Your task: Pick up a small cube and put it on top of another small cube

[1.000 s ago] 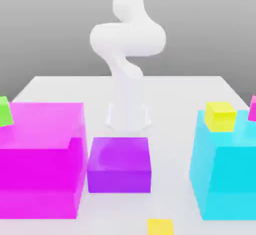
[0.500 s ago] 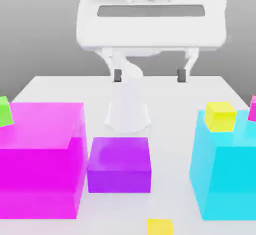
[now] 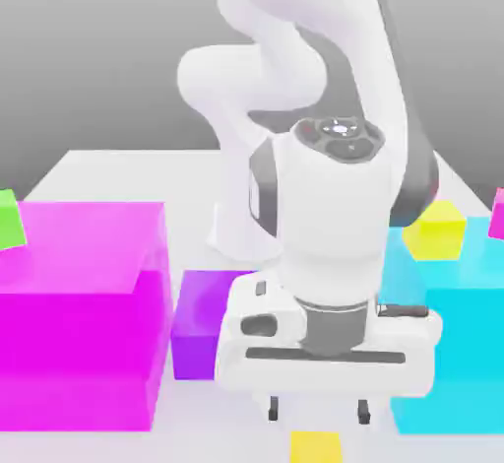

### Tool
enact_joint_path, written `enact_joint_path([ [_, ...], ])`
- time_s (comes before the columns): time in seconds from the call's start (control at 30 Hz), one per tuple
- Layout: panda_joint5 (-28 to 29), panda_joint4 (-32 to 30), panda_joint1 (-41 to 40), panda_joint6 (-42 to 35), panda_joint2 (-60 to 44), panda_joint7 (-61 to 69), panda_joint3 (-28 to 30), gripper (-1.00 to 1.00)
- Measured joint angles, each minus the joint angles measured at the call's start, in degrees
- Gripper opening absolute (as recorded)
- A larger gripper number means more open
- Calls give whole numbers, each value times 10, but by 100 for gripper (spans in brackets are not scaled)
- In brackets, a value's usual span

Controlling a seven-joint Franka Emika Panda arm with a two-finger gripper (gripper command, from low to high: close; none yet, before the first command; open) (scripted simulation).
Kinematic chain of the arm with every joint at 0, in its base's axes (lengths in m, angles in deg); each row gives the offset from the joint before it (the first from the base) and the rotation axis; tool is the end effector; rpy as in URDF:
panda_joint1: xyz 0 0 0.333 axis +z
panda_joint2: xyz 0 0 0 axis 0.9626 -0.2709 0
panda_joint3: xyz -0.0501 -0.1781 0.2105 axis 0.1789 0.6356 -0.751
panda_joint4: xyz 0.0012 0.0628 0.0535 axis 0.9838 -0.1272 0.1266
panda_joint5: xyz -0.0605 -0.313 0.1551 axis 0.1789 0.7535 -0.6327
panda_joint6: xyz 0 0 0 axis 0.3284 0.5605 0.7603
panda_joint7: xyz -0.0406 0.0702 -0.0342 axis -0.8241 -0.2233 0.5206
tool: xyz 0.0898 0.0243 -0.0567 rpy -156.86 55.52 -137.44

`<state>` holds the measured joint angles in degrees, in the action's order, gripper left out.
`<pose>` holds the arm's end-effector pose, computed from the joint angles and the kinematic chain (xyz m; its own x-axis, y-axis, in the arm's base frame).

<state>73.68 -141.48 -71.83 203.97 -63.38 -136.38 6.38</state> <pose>0.4915 0.0656 0.1802 0.6700 -0.7423 0.0031 -0.7423 -0.6700 -0.0044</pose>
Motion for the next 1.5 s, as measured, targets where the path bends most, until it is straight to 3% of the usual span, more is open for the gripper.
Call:
enact_joint_path([
  [0.07,6,8,4,32,-42,-5,5,0],
  [0.1,9,10,6,44,-57,-7,7,-100],
  [0.4,4,5,3,20,-27,-4,3,-100],
  [0.53,-2,4,4,-50,38,-14,0,-100],
  [0.67,-7,13,-36,-140,115,-60,48,-100],
  [1.07,12,28,-253,-391,354,-220,165,-100],
  [1.13,9,21,-276,-401,378,-231,186,-100],
  [1.27,0,-32,-285,-325,360,-229,203,-100],
  [1.3,0,-43,-285,-309,354,-228,204,100],
  [1.5,1,-48,-286,-301,352,-228,204,100],
])
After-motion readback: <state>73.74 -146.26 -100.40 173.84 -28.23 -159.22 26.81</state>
